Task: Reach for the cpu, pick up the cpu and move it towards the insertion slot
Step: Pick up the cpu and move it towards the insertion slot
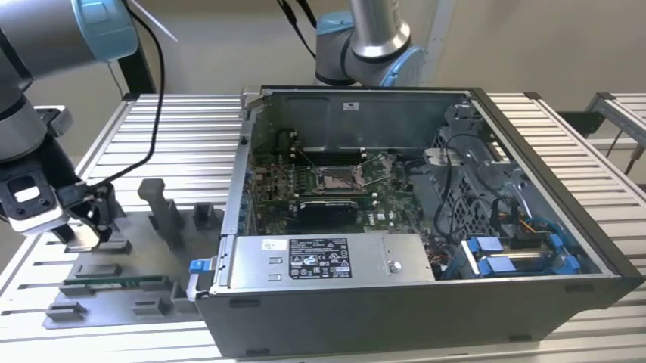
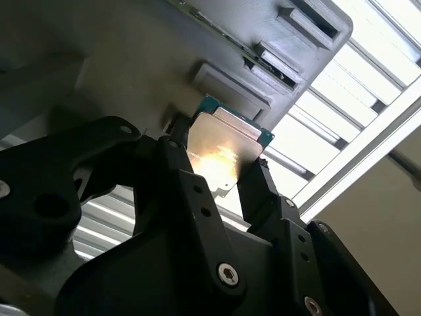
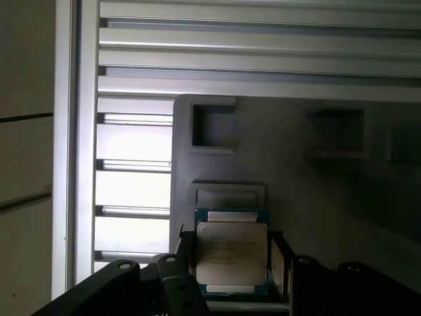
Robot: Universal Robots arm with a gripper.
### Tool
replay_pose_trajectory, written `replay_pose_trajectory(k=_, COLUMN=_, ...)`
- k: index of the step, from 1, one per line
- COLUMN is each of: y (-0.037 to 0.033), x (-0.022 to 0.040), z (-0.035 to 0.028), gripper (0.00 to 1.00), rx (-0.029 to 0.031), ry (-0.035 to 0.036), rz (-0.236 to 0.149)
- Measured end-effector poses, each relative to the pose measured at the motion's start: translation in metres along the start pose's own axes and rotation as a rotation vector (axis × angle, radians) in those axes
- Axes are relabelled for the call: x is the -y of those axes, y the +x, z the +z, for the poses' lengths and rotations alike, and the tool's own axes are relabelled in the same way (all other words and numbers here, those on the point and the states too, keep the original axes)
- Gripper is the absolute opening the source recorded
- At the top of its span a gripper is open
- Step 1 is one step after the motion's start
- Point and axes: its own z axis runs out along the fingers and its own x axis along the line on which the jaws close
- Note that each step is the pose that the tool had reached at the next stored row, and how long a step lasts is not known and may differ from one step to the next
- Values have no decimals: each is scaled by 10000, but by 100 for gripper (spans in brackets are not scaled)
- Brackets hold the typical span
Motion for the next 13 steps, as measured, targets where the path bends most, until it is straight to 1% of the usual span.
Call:
replay_pose_trajectory(k=2, y=0, x=-2, z=-46, gripper=0, rx=0, ry=0, rz=0)
replay_pose_trajectory(k=9, y=0, x=-8, z=-246, gripper=0, rx=1, ry=-2, rz=0)
replay_pose_trajectory(k=13, y=-1, x=-11, z=-348, gripper=0, rx=0, ry=0, rz=0)
